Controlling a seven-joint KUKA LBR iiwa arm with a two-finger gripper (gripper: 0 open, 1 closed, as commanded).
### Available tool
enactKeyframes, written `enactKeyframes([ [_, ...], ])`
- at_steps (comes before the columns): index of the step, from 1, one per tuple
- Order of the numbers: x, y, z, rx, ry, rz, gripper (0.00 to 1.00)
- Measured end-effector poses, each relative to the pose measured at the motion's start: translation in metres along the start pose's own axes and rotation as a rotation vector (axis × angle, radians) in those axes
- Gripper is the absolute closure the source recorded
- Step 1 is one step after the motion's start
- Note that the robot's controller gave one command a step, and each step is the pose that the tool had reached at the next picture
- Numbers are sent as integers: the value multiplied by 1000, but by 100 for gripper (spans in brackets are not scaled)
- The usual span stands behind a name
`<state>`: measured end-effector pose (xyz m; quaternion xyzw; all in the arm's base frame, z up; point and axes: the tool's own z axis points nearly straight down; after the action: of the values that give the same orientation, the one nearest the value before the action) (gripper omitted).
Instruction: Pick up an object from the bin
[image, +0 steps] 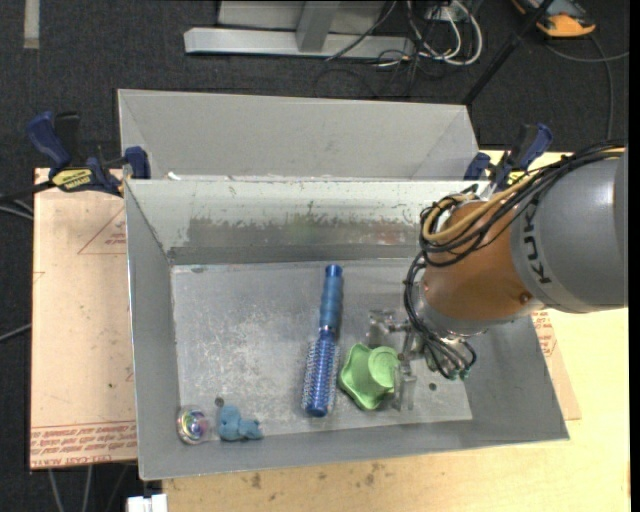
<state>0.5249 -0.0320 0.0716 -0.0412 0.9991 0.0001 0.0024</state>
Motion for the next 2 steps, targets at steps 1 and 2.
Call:
enactKeyframes([
  [1, -23, 70, -1, -3, 0, -108, 0],
  [2, -22, 67, -1, -2, 1, -102, 100],
])
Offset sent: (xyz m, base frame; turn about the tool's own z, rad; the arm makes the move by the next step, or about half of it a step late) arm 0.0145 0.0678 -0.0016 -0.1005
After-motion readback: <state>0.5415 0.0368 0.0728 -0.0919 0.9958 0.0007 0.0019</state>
